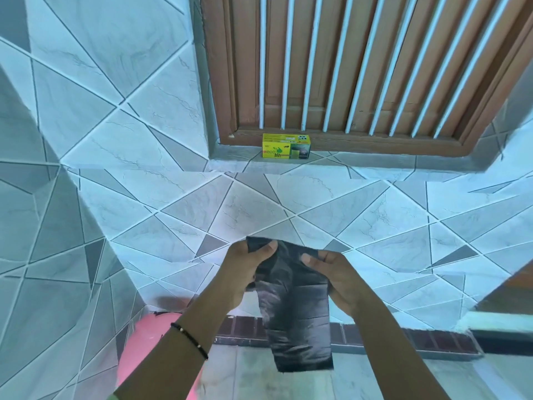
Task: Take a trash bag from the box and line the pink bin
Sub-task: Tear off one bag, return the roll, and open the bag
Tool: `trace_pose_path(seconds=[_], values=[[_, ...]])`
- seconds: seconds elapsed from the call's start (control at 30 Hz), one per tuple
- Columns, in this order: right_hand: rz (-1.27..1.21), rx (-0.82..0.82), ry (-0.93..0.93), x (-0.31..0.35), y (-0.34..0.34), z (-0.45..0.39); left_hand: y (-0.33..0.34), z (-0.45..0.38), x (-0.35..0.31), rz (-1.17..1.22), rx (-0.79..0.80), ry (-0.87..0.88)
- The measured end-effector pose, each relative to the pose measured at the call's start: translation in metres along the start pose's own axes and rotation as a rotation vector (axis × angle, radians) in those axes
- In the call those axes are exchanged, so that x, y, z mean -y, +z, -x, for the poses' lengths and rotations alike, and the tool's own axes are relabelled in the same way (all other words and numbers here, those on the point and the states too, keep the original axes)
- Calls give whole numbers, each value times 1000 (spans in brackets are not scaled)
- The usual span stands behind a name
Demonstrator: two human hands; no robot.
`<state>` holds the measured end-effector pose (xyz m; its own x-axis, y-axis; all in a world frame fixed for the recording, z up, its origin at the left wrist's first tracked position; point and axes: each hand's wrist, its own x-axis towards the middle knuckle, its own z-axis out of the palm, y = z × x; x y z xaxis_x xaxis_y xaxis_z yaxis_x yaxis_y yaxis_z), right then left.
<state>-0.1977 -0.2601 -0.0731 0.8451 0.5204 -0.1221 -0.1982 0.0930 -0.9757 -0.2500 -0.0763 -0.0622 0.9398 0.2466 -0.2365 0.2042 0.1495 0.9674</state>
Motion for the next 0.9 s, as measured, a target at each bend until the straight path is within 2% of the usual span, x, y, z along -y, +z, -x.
trace_pose_path(seconds=[0.13, 0.27, 0.33, 0.4, 0.47, 0.57, 0.73, 0.8, 0.9], values=[[79, -17, 47, -8, 4, 7, 0, -6, -8, 52, -21, 35], [156, 115, 67, -7, 6, 17, -3, -2, 9, 56, -77, 41], [185, 45, 18, -5, 13, 18, -4, -1, 12, 86, -82, 44], [72, -126, -46, -5, 16, 14, -4, 0, 10, 51, -37, 46], [-74, -208, -89, 2, 19, 13, -3, 3, 9, -47, 56, 20], [-129, -208, -84, 11, 18, 13, 0, 8, 15, -140, 94, 18], [129, -78, -19, 2, 15, 21, 6, 5, 9, -34, -43, 71], [156, -140, -20, -3, 15, 22, 7, 4, 7, -3, -36, 72], [31, -240, -37, -2, 13, 21, 5, 6, 11, -26, 61, 2]])
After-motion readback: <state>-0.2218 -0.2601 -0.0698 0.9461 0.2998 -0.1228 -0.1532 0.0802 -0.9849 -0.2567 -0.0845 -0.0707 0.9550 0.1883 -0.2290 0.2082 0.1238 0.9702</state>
